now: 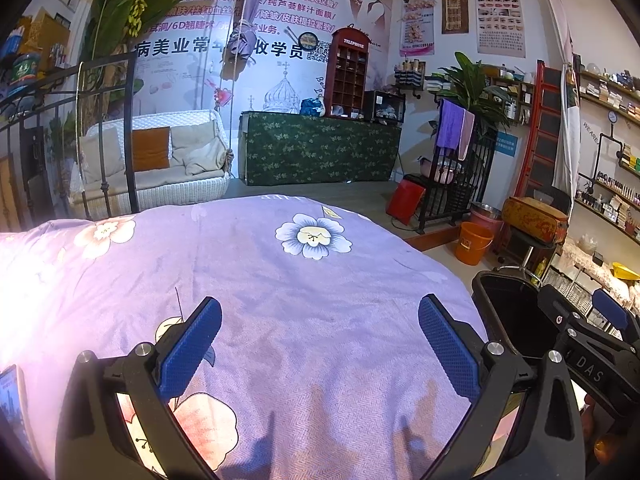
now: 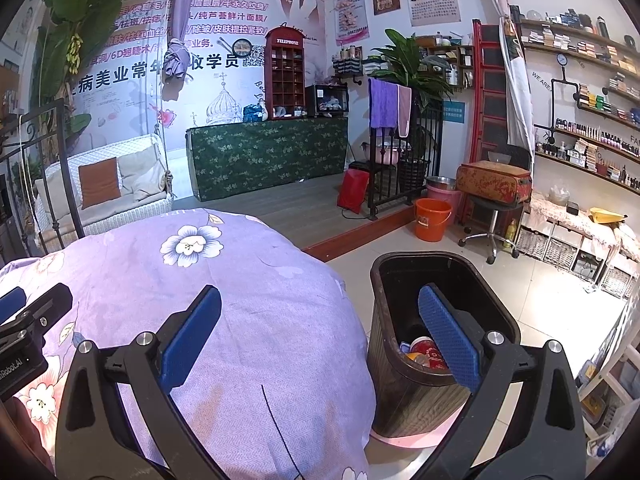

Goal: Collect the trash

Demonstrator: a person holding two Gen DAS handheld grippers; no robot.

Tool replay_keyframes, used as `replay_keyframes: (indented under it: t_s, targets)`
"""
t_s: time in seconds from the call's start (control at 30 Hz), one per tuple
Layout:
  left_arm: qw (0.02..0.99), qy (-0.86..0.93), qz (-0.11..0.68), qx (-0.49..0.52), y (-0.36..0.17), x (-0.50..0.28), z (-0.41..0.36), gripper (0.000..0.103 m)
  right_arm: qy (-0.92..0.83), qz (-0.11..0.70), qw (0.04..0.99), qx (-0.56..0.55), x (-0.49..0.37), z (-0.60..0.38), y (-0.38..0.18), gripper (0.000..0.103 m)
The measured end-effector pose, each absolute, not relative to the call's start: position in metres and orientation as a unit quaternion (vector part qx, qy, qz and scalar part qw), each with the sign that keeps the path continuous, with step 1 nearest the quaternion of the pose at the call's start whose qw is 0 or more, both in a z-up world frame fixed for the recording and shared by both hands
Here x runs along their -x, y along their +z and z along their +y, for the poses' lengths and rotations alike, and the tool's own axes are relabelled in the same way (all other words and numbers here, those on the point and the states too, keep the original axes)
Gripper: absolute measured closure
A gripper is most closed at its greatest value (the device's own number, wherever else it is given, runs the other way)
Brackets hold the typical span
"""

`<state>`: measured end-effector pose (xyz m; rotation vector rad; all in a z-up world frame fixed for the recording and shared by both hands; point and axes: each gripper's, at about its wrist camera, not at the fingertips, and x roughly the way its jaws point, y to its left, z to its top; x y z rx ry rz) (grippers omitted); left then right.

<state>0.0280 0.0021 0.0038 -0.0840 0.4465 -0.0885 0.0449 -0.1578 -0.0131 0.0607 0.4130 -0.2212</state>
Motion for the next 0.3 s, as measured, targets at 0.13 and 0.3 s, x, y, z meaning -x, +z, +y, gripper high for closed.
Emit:
replay_keyframes:
  t_s: [0.13, 0.3]
  targets:
    - [0.973, -0.043, 0.223, 0.040, 0.0030, -0.0281, 0.0016, 0.006, -0.111, 0.209, 0.971, -0.032, -0.0460, -0.1578, -0.0140, 0.006]
    - [0.972, -0.043, 0.229, 0.041, 0.0010, -0.0297, 0.0040, 0.006, -0.113, 0.209, 0.971, -0.033, -0.0447, -0.1587, -0.0143, 0.006]
